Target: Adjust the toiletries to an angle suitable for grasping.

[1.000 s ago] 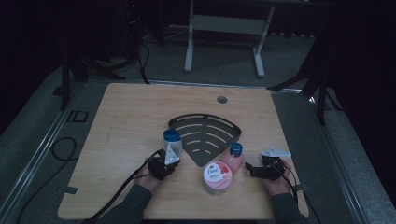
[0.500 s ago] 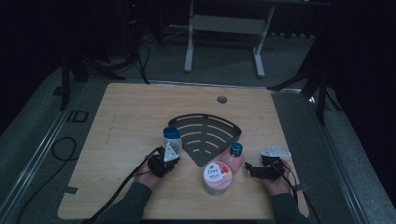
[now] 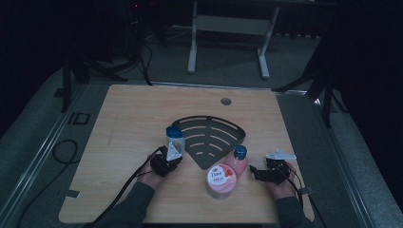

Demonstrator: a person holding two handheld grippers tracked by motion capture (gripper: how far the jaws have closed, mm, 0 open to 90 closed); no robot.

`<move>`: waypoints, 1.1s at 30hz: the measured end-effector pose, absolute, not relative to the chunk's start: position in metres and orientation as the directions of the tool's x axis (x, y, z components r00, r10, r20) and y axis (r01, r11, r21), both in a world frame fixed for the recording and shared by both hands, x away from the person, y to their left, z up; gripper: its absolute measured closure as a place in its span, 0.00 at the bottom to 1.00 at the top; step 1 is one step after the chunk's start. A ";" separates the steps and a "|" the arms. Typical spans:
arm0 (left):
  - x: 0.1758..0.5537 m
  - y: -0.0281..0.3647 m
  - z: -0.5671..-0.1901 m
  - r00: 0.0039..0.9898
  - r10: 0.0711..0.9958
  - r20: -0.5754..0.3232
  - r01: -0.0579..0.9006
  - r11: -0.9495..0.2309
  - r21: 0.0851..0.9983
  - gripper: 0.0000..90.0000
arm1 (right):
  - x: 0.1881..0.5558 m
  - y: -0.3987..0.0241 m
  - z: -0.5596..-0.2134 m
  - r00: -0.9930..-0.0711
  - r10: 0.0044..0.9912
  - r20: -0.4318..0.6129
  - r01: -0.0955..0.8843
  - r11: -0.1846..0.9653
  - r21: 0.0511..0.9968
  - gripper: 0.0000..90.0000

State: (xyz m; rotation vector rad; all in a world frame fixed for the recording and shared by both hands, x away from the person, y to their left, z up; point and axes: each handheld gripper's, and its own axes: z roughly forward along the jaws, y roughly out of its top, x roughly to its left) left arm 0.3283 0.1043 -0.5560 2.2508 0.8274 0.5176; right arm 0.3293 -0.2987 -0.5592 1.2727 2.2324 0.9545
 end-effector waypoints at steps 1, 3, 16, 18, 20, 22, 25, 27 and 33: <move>0.328 0.104 -0.556 0.720 0.682 0.129 0.414 -0.571 0.709 1.00 | 0.329 -0.299 -0.559 -0.507 0.862 -0.007 0.591 0.353 0.726 0.18; 0.331 0.105 -0.556 0.717 0.685 0.129 0.415 -0.568 0.711 1.00 | 0.329 -0.299 -0.559 -0.507 0.862 -0.007 0.591 0.353 0.726 0.18; 0.343 0.110 -0.557 0.712 0.692 0.120 0.417 -0.554 0.720 1.00 | 0.329 -0.299 -0.559 -0.507 0.862 -0.007 0.590 0.353 0.726 0.18; 0.346 0.110 -0.557 0.709 0.695 0.121 0.420 -0.554 0.719 1.00 | 0.329 -0.299 -0.559 -0.507 0.862 -0.006 0.591 0.353 0.726 0.18; 0.348 0.110 -0.557 0.709 0.694 0.126 0.419 -0.559 0.716 1.00 | 0.329 -0.299 -0.559 -0.507 0.862 -0.007 0.591 0.353 0.726 0.18; 0.349 0.110 -0.557 0.709 0.694 0.125 0.419 -0.557 0.717 1.00 | 0.329 -0.299 -0.559 -0.507 0.862 -0.007 0.591 0.353 0.726 0.18; 0.350 0.110 -0.557 0.709 0.693 0.128 0.416 -0.558 0.719 1.00 | 0.329 -0.299 -0.559 -0.507 0.862 -0.007 0.591 0.353 0.726 0.18; 0.350 0.111 -0.557 0.708 0.695 0.124 0.418 -0.554 0.720 1.00 | 0.329 -0.299 -0.559 -0.507 0.862 -0.007 0.590 0.353 0.726 0.18; 0.347 0.112 -0.556 0.722 0.687 0.087 0.420 -0.535 0.733 0.99 | 0.328 -0.299 -0.559 -0.510 0.860 -0.006 0.588 0.354 0.727 0.21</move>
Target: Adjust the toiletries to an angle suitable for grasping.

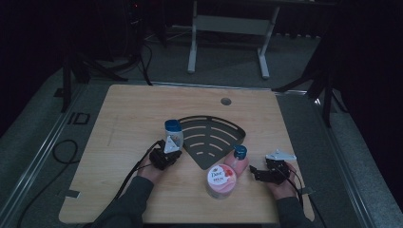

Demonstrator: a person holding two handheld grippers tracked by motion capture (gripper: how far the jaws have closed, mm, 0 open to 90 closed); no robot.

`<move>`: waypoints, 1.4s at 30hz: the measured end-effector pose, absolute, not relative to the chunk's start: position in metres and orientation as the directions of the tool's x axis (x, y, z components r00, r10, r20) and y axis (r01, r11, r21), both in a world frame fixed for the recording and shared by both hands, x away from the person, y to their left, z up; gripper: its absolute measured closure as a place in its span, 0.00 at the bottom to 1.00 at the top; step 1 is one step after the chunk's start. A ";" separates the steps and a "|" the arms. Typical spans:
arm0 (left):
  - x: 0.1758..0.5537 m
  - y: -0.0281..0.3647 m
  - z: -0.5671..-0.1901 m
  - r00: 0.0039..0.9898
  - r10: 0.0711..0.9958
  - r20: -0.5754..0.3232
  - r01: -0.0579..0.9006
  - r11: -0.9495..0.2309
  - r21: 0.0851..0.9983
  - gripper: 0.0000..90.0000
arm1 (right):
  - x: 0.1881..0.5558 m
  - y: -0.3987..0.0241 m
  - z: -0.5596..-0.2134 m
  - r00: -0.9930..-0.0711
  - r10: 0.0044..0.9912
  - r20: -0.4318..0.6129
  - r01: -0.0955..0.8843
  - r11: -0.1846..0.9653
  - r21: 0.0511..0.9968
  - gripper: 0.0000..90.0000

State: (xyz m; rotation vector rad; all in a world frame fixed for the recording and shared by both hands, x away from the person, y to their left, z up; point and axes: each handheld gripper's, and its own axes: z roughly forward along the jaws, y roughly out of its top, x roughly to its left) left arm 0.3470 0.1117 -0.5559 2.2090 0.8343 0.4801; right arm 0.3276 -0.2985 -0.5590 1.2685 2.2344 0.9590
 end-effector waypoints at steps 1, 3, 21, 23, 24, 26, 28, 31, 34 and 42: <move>0.345 0.112 -0.554 0.726 0.682 0.088 0.413 -0.534 0.738 0.99 | 0.327 -0.299 -0.559 -0.514 0.858 -0.007 0.583 0.355 0.731 0.24; 0.342 0.111 -0.550 0.736 0.671 0.084 0.397 -0.528 0.751 0.99 | 0.324 -0.299 -0.558 -0.513 0.859 -0.006 0.583 0.353 0.732 0.30; 0.318 0.116 -0.542 0.744 0.665 0.063 0.383 -0.502 0.776 0.96 | 0.264 -0.275 -0.495 -0.688 0.725 0.031 0.400 0.343 0.850 1.00; 0.317 0.116 -0.542 0.744 0.664 0.072 0.380 -0.510 0.772 0.96 | 0.260 -0.269 -0.489 -0.704 0.710 0.029 0.379 0.340 0.861 1.00; 0.318 0.117 -0.542 0.741 0.668 0.071 0.384 -0.508 0.771 0.96 | 0.259 -0.266 -0.487 -0.710 0.703 0.028 0.370 0.339 0.865 1.00; 0.319 0.118 -0.542 0.735 0.675 0.069 0.389 -0.503 0.772 0.96 | 0.259 -0.258 -0.482 -0.721 0.692 0.027 0.356 0.337 0.871 1.00; 0.320 0.118 -0.542 0.733 0.677 0.067 0.391 -0.500 0.773 0.96 | 0.259 -0.249 -0.480 -0.731 0.682 0.027 0.349 0.340 0.873 1.00; 0.321 0.118 -0.544 0.732 0.677 0.072 0.391 -0.505 0.770 0.95 | 0.264 -0.236 -0.481 -0.744 0.667 0.016 0.341 0.359 0.869 1.00; 0.321 0.118 -0.544 0.733 0.676 0.074 0.390 -0.507 0.769 0.95 | 0.270 -0.224 -0.482 -0.748 0.664 0.010 0.342 0.373 0.862 1.00; 0.321 0.118 -0.545 0.733 0.676 0.079 0.389 -0.512 0.766 0.95 | 0.277 -0.206 -0.485 -0.733 0.679 -0.019 0.341 0.392 0.855 1.00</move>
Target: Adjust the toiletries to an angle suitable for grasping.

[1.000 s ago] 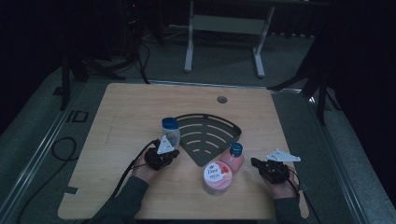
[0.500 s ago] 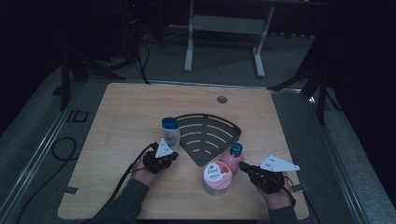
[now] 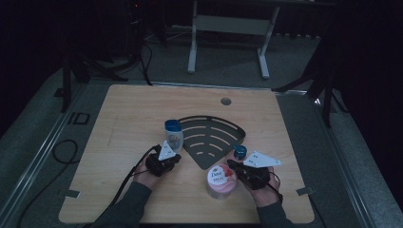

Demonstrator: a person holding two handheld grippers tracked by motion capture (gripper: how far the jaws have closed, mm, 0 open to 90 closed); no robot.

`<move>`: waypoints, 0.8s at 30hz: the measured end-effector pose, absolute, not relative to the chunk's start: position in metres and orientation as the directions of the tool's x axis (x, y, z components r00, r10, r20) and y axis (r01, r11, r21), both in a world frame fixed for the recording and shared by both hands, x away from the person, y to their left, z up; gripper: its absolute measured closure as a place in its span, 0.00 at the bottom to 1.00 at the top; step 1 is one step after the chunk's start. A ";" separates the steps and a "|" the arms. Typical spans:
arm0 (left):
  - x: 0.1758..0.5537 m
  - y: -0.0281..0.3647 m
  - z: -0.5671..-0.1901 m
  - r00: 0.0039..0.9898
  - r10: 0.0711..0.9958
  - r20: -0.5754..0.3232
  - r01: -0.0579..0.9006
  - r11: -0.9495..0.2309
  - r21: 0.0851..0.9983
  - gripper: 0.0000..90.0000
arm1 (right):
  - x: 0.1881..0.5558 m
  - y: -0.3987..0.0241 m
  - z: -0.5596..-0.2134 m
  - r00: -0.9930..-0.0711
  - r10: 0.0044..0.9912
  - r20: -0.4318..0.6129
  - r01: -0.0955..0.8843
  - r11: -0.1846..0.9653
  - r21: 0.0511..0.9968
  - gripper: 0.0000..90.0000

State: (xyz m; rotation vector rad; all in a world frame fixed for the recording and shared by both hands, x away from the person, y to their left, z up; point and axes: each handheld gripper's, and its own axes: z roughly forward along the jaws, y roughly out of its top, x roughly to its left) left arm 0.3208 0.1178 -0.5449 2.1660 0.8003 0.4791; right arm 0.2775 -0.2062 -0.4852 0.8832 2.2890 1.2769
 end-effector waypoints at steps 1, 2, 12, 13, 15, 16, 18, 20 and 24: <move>0.321 0.118 -0.545 0.733 0.675 0.079 0.389 -0.512 0.766 0.96 | 0.278 -0.206 -0.486 -0.730 0.684 -0.020 0.343 0.392 0.853 1.00; 0.321 0.117 -0.545 0.733 0.676 0.080 0.388 -0.511 0.767 0.95 | 0.278 -0.206 -0.486 -0.725 0.688 -0.020 0.348 0.392 0.852 1.00; 0.321 0.118 -0.544 0.733 0.675 0.081 0.386 -0.511 0.768 0.96 | 0.281 -0.206 -0.492 -0.719 0.695 -0.016 0.364 0.396 0.843 1.00; 0.321 0.118 -0.544 0.733 0.675 0.081 0.386 -0.511 0.768 0.96 | 0.281 -0.206 -0.492 -0.719 0.695 -0.015 0.365 0.396 0.843 1.00; 0.321 0.119 -0.544 0.732 0.677 0.079 0.386 -0.508 0.770 0.96 | 0.281 -0.207 -0.492 -0.719 0.695 -0.012 0.365 0.393 0.844 1.00; 0.321 0.119 -0.544 0.732 0.677 0.079 0.386 -0.508 0.770 0.96 | 0.281 -0.207 -0.492 -0.719 0.695 -0.012 0.365 0.393 0.844 1.00; 0.321 0.119 -0.544 0.731 0.678 0.080 0.386 -0.507 0.771 0.96 | 0.282 -0.208 -0.493 -0.717 0.697 -0.010 0.366 0.389 0.846 1.00; 0.321 0.119 -0.544 0.730 0.679 0.079 0.387 -0.505 0.771 0.96 | 0.283 -0.210 -0.493 -0.717 0.697 -0.004 0.368 0.384 0.847 1.00; 0.321 0.119 -0.544 0.732 0.677 0.080 0.386 -0.508 0.770 0.96 | 0.285 -0.215 -0.494 -0.712 0.702 0.005 0.377 0.376 0.846 1.00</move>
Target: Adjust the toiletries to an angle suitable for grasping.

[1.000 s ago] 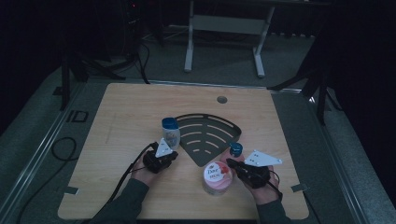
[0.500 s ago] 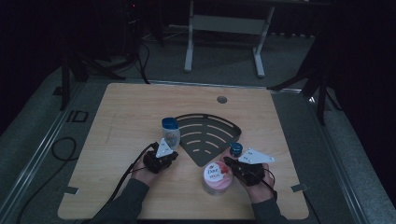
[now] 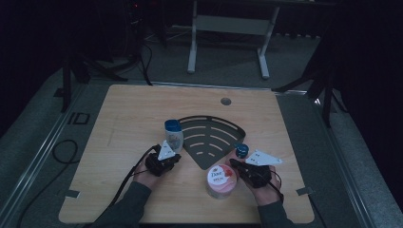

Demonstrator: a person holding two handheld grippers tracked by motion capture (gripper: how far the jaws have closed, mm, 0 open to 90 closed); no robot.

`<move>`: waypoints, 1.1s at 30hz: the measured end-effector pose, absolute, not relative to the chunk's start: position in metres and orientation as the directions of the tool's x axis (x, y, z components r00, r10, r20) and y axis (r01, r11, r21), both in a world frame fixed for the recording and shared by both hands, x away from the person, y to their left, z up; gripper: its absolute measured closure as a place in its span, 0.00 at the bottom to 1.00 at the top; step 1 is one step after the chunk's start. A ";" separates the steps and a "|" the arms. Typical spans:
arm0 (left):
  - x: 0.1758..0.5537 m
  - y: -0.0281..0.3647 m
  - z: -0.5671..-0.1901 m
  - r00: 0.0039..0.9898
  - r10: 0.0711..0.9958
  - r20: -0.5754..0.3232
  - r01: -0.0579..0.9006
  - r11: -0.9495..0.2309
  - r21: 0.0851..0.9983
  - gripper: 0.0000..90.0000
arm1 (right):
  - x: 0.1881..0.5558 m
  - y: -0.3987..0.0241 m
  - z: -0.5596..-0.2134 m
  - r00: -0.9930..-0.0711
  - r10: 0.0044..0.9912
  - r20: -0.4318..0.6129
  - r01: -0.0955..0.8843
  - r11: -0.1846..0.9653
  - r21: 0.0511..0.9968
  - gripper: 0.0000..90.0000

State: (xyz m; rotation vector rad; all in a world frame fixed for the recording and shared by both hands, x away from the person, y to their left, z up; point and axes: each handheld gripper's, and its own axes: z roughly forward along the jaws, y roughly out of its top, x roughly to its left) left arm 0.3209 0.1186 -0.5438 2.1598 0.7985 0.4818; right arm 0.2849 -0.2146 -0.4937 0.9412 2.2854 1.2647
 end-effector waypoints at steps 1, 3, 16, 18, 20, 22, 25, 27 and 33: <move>0.321 0.119 -0.544 0.733 0.676 0.080 0.386 -0.509 0.770 0.96 | 0.285 -0.216 -0.494 -0.709 0.705 0.005 0.379 0.376 0.846 1.00; 0.321 0.119 -0.544 0.732 0.676 0.080 0.386 -0.509 0.770 0.96 | 0.287 -0.219 -0.495 -0.706 0.708 0.004 0.383 0.378 0.843 1.00; 0.321 0.118 -0.544 0.732 0.676 0.082 0.387 -0.513 0.766 0.96 | 0.295 -0.223 -0.502 -0.674 0.739 -0.008 0.408 0.381 0.830 1.00; 0.321 0.118 -0.544 0.733 0.674 0.087 0.384 -0.517 0.765 0.96 | 0.296 -0.223 -0.502 -0.670 0.743 -0.012 0.407 0.381 0.830 1.00; 0.321 0.118 -0.544 0.733 0.675 0.087 0.384 -0.516 0.765 0.96 | 0.297 -0.224 -0.502 -0.666 0.746 -0.009 0.410 0.376 0.831 1.00; 0.321 0.119 -0.544 0.733 0.675 0.085 0.384 -0.514 0.767 0.96 | 0.297 -0.224 -0.502 -0.661 0.751 -0.009 0.415 0.375 0.829 1.00; 0.321 0.119 -0.543 0.731 0.678 0.084 0.385 -0.510 0.770 0.96 | 0.298 -0.226 -0.504 -0.648 0.761 -0.012 0.424 0.374 0.825 1.00; 0.321 0.119 -0.543 0.731 0.677 0.084 0.384 -0.510 0.770 0.96 | 0.298 -0.228 -0.505 -0.643 0.766 -0.010 0.428 0.370 0.825 1.00; 0.321 0.118 -0.544 0.733 0.675 0.085 0.384 -0.514 0.767 0.96 | 0.298 -0.227 -0.504 -0.635 0.772 -0.013 0.430 0.368 0.825 1.00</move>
